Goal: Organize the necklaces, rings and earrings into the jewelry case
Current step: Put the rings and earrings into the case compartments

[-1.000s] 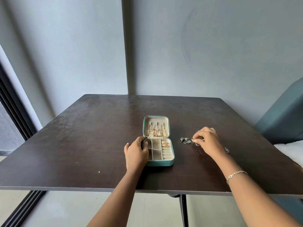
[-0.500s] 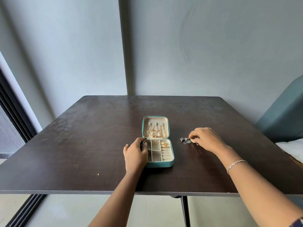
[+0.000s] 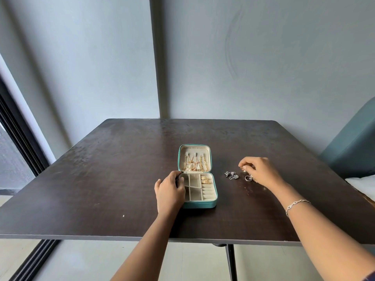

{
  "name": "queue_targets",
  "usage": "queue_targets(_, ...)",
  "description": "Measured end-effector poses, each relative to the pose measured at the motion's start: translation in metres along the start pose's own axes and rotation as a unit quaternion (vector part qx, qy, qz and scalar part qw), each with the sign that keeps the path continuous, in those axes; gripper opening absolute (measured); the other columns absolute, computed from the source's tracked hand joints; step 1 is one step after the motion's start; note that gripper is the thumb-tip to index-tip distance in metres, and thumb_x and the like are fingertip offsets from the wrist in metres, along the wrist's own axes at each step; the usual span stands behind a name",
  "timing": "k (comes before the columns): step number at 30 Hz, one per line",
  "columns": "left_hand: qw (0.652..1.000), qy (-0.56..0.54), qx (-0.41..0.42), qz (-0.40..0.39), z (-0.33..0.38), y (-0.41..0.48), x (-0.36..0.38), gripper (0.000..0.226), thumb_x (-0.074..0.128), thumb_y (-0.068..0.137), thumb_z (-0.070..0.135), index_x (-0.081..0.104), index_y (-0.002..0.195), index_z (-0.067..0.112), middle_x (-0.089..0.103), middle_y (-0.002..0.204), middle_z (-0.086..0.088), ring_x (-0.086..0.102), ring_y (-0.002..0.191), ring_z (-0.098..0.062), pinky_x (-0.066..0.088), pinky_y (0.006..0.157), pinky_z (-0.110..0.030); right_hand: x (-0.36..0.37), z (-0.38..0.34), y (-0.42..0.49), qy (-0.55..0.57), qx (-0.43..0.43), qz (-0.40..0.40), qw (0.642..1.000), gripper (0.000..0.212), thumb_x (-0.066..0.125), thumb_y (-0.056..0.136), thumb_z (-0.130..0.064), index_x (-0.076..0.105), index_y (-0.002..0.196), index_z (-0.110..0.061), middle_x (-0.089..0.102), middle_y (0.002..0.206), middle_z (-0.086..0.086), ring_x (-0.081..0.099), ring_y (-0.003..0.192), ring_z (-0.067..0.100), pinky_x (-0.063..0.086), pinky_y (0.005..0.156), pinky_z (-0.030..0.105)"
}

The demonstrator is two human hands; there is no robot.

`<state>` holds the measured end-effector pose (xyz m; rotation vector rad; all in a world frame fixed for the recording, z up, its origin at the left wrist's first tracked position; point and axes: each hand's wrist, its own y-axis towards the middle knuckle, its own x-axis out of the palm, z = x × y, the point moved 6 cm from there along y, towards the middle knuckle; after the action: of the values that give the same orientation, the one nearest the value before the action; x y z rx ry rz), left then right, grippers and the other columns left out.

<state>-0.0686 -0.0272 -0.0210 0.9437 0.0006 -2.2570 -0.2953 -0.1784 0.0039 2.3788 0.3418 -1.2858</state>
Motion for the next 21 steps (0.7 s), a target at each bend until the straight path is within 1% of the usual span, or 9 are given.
queue_targets(2, 1.000, 0.002, 0.000, -0.001, 0.0001, 0.0003, 0.0002, 0.026, 0.043, 0.095, 0.018, 0.059, 0.116, 0.014, 0.069, 0.105, -0.004, 0.059, 0.097, -0.022, 0.025, 0.108, -0.038, -0.0032, -0.0010, 0.0007, 0.024, 0.001, 0.025, 0.999, 0.018, 0.058, 0.083, -0.007, 0.071, 0.084, -0.019, 0.069, 0.077, 0.000, 0.058, 0.079, 0.017, 0.043, 0.067, 0.025)
queue_targets(4, 1.000, 0.003, 0.001, 0.001, 0.0003, 0.0002, 0.0001, 0.026, 0.044, 0.095, 0.017, 0.060, 0.115, 0.014, 0.070, 0.104, -0.005, 0.059, 0.096, -0.023, 0.025, 0.107, -0.037, -0.0052, -0.0010, 0.0011, 0.056, 0.005, 0.044, 0.997, 0.017, 0.060, 0.081, -0.006, 0.071, 0.081, -0.018, 0.071, 0.075, 0.002, 0.063, 0.082, 0.019, 0.049, 0.075, 0.030)
queue_targets(6, 1.000, 0.002, 0.000, 0.002, 0.0007, -0.0001, -0.0002, 0.026, 0.044, 0.095, 0.017, 0.060, 0.115, 0.014, 0.069, 0.104, -0.005, 0.059, 0.096, -0.023, 0.025, 0.107, -0.036, -0.0047, -0.0010, 0.0003, 0.078, 0.017, 0.041, 0.996, 0.015, 0.061, 0.081, -0.005, 0.071, 0.080, -0.016, 0.072, 0.075, 0.003, 0.067, 0.079, 0.019, 0.051, 0.077, 0.031)
queue_targets(8, 1.000, 0.000, 0.000, 0.003, 0.0009, -0.0004, -0.0005, 0.026, 0.044, 0.095, 0.018, 0.060, 0.115, 0.014, 0.069, 0.105, -0.004, 0.058, 0.097, -0.022, 0.025, 0.108, -0.036, -0.0026, 0.0002, -0.0004, 0.078, 0.028, 0.034, 0.996, 0.012, 0.063, 0.080, -0.007, 0.073, 0.082, -0.014, 0.072, 0.076, 0.003, 0.065, 0.076, 0.017, 0.048, 0.072, 0.026)
queue_targets(12, 1.000, 0.001, -0.001, 0.001, 0.0011, -0.0008, -0.0012, 0.026, 0.043, 0.095, 0.018, 0.060, 0.115, 0.014, 0.069, 0.106, -0.004, 0.058, 0.097, -0.022, 0.025, 0.108, -0.038, -0.0014, 0.0024, -0.0017, 0.078, 0.035, 0.036, 0.996, 0.008, 0.069, 0.077, -0.009, 0.073, 0.082, -0.013, 0.069, 0.077, 0.003, 0.058, 0.070, 0.012, 0.037, 0.058, 0.008)
queue_targets(15, 1.000, 0.001, 0.000, 0.002, 0.0001, -0.0002, -0.0005, 0.026, 0.043, 0.095, 0.018, 0.060, 0.115, 0.015, 0.069, 0.105, -0.004, 0.058, 0.096, -0.022, 0.025, 0.108, -0.037, 0.0033, 0.0028, -0.0045, 0.056, 0.036, 0.014, 0.998, 0.008, 0.069, 0.078, -0.011, 0.073, 0.084, -0.015, 0.067, 0.078, 0.000, 0.058, 0.073, 0.012, 0.038, 0.058, 0.013)
queue_targets(17, 1.000, 0.001, 0.001, 0.002, -0.0004, 0.0005, 0.0000, 0.026, 0.043, 0.095, 0.018, 0.060, 0.115, 0.015, 0.069, 0.105, -0.003, 0.059, 0.096, -0.021, 0.025, 0.108, -0.037, 0.0038, 0.0042, -0.0057, 0.053, 0.031, 0.023, 0.998, 0.009, 0.068, 0.078, -0.010, 0.072, 0.084, -0.015, 0.068, 0.083, 0.000, 0.057, 0.078, 0.015, 0.038, 0.063, 0.022)
queue_targets(19, 1.000, 0.001, 0.002, 0.003, -0.0003, 0.0006, 0.0000, 0.026, 0.043, 0.095, 0.018, 0.059, 0.115, 0.015, 0.069, 0.106, -0.003, 0.059, 0.096, -0.021, 0.025, 0.109, -0.039, 0.0013, 0.0051, -0.0067, 0.047, 0.014, 0.036, 0.998, 0.010, 0.068, 0.078, -0.007, 0.072, 0.082, -0.014, 0.067, 0.087, 0.002, 0.056, 0.085, 0.019, 0.036, 0.070, 0.025)
queue_targets(21, 1.000, 0.003, 0.004, 0.006, -0.0003, 0.0008, -0.0004, 0.026, 0.043, 0.095, 0.018, 0.059, 0.116, 0.015, 0.069, 0.105, -0.003, 0.058, 0.096, -0.021, 0.025, 0.108, -0.039, -0.0009, 0.0035, -0.0083, 0.033, -0.009, 0.033, 0.999, 0.010, 0.068, 0.076, -0.005, 0.073, 0.079, -0.013, 0.065, 0.085, 0.003, 0.053, 0.088, 0.021, 0.034, 0.071, 0.026)
